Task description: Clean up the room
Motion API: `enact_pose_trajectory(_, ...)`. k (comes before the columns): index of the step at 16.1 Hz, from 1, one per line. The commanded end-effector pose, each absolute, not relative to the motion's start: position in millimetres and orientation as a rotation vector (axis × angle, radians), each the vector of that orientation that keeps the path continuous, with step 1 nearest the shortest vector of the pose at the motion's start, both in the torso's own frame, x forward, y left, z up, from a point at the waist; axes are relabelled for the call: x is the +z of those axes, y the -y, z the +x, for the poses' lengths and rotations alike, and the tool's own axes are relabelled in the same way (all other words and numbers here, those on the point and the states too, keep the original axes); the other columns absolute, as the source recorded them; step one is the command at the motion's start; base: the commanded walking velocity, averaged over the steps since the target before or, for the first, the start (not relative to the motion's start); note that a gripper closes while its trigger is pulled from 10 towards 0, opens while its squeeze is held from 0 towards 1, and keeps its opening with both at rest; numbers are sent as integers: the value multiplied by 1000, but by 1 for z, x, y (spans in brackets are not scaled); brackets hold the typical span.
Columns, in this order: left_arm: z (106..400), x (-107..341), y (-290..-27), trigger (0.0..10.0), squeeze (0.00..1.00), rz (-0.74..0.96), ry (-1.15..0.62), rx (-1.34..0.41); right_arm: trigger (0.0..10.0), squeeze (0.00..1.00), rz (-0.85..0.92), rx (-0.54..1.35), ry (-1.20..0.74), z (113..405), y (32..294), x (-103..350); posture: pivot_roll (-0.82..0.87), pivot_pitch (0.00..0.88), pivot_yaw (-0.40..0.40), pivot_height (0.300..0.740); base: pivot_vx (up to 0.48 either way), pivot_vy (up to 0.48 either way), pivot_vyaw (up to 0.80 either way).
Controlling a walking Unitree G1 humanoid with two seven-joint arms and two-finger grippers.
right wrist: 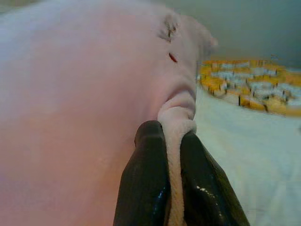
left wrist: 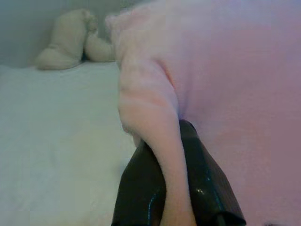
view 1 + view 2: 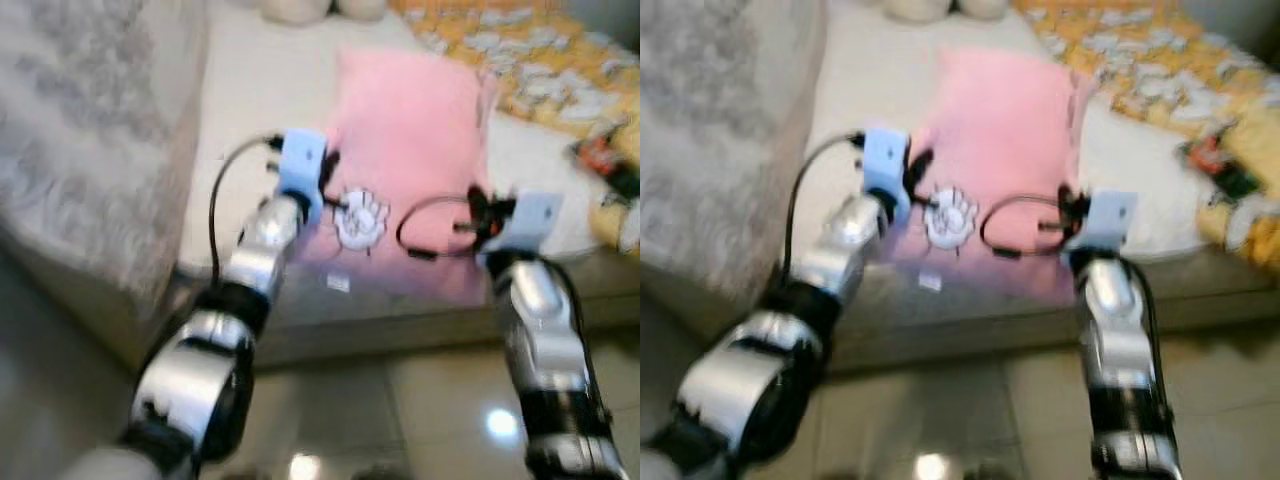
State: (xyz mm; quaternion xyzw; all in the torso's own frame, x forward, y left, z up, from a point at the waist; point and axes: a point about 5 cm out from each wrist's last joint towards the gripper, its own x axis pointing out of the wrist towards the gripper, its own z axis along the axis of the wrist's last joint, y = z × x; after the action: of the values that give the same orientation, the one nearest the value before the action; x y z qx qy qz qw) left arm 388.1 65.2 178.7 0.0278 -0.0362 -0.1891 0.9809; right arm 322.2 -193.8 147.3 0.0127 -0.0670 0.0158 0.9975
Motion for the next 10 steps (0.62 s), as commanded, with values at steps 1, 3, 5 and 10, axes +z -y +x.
enact_pose_trajectory(1, 394, 187, -88, 10000, 0, 69, 100, -296, 10000, 0, 28, 20, 176, 324, 194, 157, 110, 13, -25, 740, 472, 0, 0)
enact_pose_trajectory(3, 395, 187, -88, 10000, 0, 66, 99, -290, 10000, 0, 14, 23, 165, 324, 193, 155, 110, 15, -26, 740, 472, 0, 569)
enact_pose_trajectory(5, 395, 187, -88, 10000, 0, 65, 98, -286, 10000, 0, 17, 25, 160, 325, 193, 154, 110, 14, -26, 740, 472, 0, 519)
enact_pose_trajectory(10, 396, 187, -86, 10000, 0, 72, 85, -273, 10000, 0, 10, 19, 141, 326, 194, 152, 112, 18, -25, 740, 472, 0, 515)
